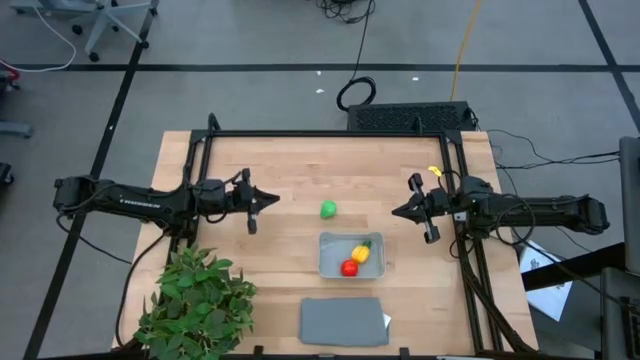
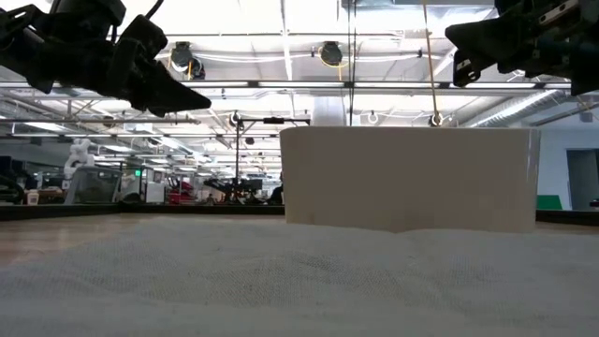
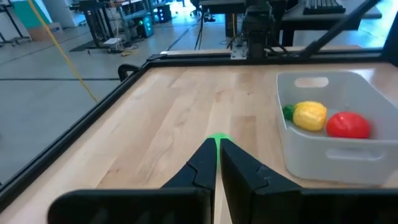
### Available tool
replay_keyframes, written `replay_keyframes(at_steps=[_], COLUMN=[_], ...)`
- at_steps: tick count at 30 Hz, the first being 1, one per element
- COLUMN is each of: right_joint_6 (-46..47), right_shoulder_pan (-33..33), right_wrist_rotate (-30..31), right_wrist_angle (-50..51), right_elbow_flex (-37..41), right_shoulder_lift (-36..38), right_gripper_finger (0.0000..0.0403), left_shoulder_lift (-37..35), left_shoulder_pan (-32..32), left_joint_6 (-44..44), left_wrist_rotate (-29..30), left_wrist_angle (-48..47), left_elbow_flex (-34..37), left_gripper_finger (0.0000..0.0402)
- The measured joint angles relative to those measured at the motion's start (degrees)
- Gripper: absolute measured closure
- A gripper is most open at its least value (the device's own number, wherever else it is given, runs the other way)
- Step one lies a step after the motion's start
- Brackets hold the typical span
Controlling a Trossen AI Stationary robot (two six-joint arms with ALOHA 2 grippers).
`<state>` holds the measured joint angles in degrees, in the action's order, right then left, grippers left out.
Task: Pick and placing Produce into tupperware
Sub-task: Put the green pear into the gray bin
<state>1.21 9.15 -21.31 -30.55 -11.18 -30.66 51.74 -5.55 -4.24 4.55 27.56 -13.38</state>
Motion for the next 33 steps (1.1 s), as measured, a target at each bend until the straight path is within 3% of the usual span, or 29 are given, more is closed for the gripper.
replay_keyframes(at_steps=[3, 10, 16, 22, 33], right_joint_6=[-0.24, -0.37, -0.37, -0.37, -0.39], right_shoulder_pan=[0.0, 0.0, 0.0, 0.0, 0.0], right_wrist_rotate=[0.02, 0.02, 0.02, 0.04, 0.04], right_wrist_angle=[0.0, 0.08, 0.35, 0.8, 1.31], right_elbow_flex=[0.0, 0.0, 0.0, 0.0, 0.0], right_shoulder_lift=[0.01, -0.17, -0.14, -0.14, -0.14], right_gripper_finger=[0.0403, 0.0403, 0.0403, 0.0403, 0.0403], left_shoulder_lift=[0.0, 1.33, 6.32, 13.23, 23.54], left_shoulder_pan=[-0.05, -1.0, -4.3, -5.88, -6.04], left_joint_6=[1.9, 5.87, 11.36, 9.89, 5.74], left_wrist_rotate=[0.73, 4.43, 1.01, -3.01, -4.85], left_wrist_angle=[-3.01, -19.89, -32.02, -33.45, -33.41], left_elbow_flex=[-2.62, -14.07, -21.83, -26.25, -36.53], left_gripper_finger=[0.0376, 0.0376, 0.0376, 0.0376, 0.0376])
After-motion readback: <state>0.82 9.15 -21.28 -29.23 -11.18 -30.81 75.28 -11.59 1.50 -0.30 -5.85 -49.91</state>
